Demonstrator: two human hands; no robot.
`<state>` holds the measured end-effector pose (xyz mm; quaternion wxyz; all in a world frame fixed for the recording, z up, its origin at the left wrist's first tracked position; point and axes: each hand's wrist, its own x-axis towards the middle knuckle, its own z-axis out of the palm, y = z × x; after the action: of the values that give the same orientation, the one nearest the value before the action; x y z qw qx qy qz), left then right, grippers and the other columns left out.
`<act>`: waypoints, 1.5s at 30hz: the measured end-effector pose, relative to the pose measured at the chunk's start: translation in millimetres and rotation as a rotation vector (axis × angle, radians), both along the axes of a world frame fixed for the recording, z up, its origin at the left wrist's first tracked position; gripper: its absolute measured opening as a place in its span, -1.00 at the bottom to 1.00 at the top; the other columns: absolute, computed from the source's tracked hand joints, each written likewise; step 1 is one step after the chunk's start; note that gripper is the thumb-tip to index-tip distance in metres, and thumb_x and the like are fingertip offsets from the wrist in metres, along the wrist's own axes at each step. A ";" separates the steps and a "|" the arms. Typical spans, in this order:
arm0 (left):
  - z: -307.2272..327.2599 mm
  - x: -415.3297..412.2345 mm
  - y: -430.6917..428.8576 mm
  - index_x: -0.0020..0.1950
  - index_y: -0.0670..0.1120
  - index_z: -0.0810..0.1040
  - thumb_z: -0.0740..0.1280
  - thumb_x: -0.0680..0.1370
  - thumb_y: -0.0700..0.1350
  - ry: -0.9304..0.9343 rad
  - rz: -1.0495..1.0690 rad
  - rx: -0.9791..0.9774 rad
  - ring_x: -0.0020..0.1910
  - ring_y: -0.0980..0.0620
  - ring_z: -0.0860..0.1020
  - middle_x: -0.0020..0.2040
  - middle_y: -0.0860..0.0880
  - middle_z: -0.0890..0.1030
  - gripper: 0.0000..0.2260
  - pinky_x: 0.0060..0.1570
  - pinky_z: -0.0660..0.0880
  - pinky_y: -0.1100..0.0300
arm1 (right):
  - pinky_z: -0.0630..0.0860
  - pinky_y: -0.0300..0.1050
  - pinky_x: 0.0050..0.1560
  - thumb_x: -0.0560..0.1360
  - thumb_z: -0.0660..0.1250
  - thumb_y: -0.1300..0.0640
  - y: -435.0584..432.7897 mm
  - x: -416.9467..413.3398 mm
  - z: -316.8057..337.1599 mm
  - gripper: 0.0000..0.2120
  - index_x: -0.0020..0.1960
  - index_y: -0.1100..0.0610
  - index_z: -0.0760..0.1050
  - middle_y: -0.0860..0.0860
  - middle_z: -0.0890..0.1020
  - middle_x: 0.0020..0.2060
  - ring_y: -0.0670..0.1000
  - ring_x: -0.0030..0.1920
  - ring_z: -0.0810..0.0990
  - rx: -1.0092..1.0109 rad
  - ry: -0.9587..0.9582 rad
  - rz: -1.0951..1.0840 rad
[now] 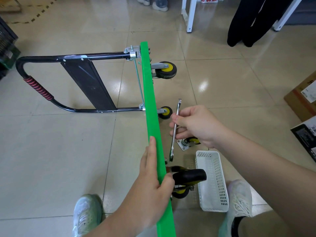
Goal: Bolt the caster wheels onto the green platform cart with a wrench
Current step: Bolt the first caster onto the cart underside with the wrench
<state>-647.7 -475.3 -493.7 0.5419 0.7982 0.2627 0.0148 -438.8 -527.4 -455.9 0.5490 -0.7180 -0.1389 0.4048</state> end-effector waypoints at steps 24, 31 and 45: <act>-1.2 -0.8 1.5 0.46 0.52 -0.44 0.24 0.67 -0.02 -0.003 -0.010 -0.003 0.52 0.52 -0.04 0.60 0.42 -0.21 -0.14 0.13 0.09 0.74 | 0.70 -0.02 -0.14 0.60 0.33 0.24 26.1 0.0 -23.3 -0.82 0.11 0.36 0.55 0.28 0.70 -0.07 0.15 -0.22 0.72 -0.141 0.107 0.123; 0.4 0.0 2.1 0.55 0.37 -0.40 0.21 0.67 -0.02 -0.001 -0.013 0.011 0.32 0.75 -0.01 0.62 0.34 -0.11 -0.19 0.13 0.00 0.76 | 0.68 -0.11 -0.20 0.61 0.31 0.24 0.9 -24.6 1.6 -0.87 -0.06 0.11 0.59 0.01 0.69 -0.28 -0.02 -0.28 0.69 0.077 -0.064 0.049; -1.1 1.4 -0.7 0.62 0.29 -0.27 0.24 0.68 -0.17 -0.014 0.035 -0.026 0.20 0.80 0.10 0.50 0.38 0.07 -0.20 0.05 0.08 0.77 | 0.59 -0.24 0.09 0.43 0.43 0.28 -61.3 -88.6 0.6 -0.75 -0.09 -0.09 0.63 -0.10 0.73 -0.10 -0.12 -0.04 0.70 0.391 -0.494 -0.041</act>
<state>-646.3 -476.0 -494.8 0.5538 0.7861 0.2731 0.0264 -527.4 -588.6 -455.2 0.6344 -0.6781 -0.3286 0.1727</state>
